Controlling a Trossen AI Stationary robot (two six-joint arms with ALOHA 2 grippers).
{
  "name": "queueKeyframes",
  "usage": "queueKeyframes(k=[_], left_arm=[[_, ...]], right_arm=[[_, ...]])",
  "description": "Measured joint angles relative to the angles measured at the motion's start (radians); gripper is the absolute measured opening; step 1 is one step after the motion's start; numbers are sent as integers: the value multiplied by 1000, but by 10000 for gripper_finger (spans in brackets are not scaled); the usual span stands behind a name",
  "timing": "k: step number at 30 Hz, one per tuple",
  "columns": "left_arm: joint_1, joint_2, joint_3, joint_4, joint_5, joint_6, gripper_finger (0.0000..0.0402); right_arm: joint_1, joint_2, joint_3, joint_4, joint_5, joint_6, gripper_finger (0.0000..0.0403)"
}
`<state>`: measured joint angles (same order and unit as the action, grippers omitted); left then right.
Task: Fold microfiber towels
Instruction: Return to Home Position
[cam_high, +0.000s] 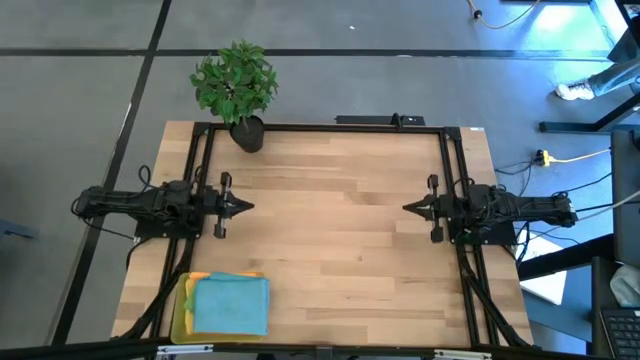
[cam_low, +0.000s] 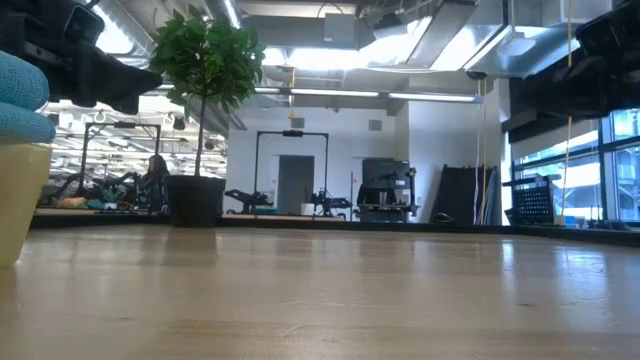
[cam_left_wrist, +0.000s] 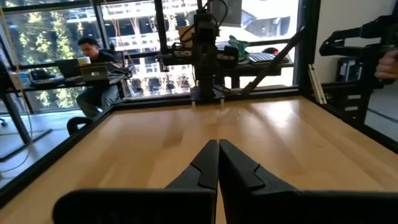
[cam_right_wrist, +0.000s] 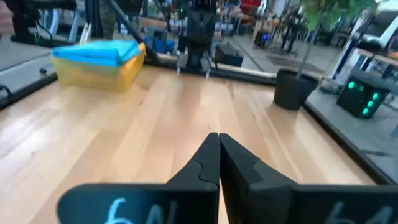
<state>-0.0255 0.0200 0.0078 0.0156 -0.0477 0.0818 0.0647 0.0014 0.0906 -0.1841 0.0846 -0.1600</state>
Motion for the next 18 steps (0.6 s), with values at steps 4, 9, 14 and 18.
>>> queueKeyframes(k=[4, 9, 14, 18], left_arm=[[0, 0, 0, 0, 2, 0, 3], [0, 0, 0, -3, 61, -36, 3], [0, 0, 0, -3, 65, -46, 1], [0, 0, 0, -4, 65, -46, 4]], right_arm=[[0, 0, 0, -33, 4, 4, 4], [-1, 0, 0, -67, 17, 20, 2], [-1, 0, 0, -61, 19, 1, 2], [-1, 0, 0, -21, 6, -6, 2]])
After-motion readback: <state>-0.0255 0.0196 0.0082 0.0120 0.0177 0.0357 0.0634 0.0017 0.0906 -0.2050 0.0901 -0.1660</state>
